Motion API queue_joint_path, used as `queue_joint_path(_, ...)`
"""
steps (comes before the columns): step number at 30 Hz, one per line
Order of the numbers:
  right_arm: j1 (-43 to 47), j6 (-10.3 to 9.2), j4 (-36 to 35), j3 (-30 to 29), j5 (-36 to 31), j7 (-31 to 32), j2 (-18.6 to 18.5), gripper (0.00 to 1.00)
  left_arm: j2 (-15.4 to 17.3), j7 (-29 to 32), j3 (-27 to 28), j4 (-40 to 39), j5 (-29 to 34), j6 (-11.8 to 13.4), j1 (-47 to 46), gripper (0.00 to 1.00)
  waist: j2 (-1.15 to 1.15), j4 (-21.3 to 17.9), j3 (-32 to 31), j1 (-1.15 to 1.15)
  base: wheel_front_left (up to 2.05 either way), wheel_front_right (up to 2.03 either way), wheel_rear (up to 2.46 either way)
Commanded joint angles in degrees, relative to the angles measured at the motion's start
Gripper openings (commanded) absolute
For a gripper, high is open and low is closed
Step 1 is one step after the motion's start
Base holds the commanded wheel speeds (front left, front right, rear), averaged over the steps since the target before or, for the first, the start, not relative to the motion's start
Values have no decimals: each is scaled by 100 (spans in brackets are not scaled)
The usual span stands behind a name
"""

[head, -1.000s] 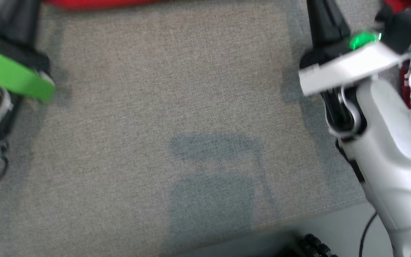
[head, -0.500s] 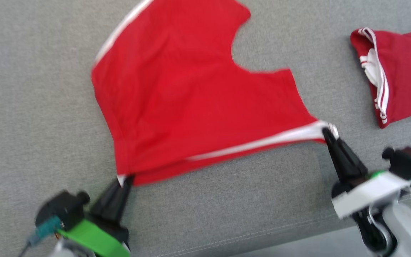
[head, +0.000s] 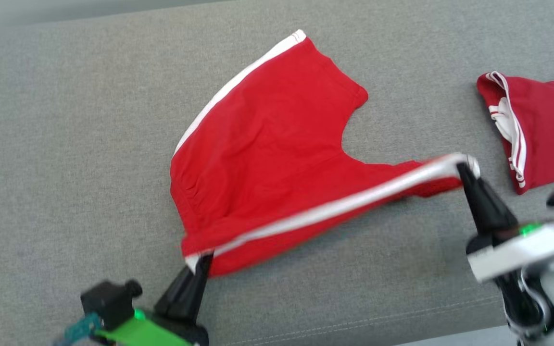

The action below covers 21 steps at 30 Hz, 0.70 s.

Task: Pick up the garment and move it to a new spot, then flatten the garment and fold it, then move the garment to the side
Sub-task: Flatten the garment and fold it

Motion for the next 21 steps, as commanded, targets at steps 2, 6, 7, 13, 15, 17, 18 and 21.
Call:
queue_joint_path(2, -818, -10, 229, -25, -29, 171, 175, 0, -74, 283, 107, -39, -123, 50, -560, 0, 62, 156, 411, 1, 0, 0, 0)
queue_joint_path(6, -2039, -9, 854, 150, -137, 410, 476, 0, -340, 619, 316, 114, -349, 205, -1353, 0, 62, 355, 765, 1, 0, 0, 0)
queue_joint_path(7, -2325, -9, 1046, 220, -169, 449, 566, 0, -407, 692, 349, 181, -390, 228, -1548, 0, 62, 395, 834, 1, 0, 0, 0)
queue_joint_path(13, -3967, -8, 2527, 720, -408, 477, 875, 0, -750, 797, 535, 848, -326, 549, -2431, 0, 62, 651, 1023, 1, 0, 0, 0)
queue_joint_path(15, -4298, -8, 2896, 809, -396, 422, 922, 0, -838, 766, 557, 1014, -306, 593, -2569, 0, 62, 730, 1025, 1, 0, 0, 0)
queue_joint_path(17, -4447, -8, 3066, 857, -417, 404, 915, 0, -896, 736, 569, 1099, -318, 612, -2626, 0, 62, 772, 1026, 1, 0, 0, 0)
queue_joint_path(18, -4579, -8, 3242, 905, -434, 369, 900, 0, -953, 715, 561, 1188, -309, 620, -2689, 0, 62, 821, 1022, 1, 0, 0, 0)
queue_joint_path(21, -4915, -8, 3730, 1018, -443, 314, 851, 0, -1159, 696, 500, 1514, -383, 533, -2870, 0, 62, 959, 994, 1, 0, 0, 0)
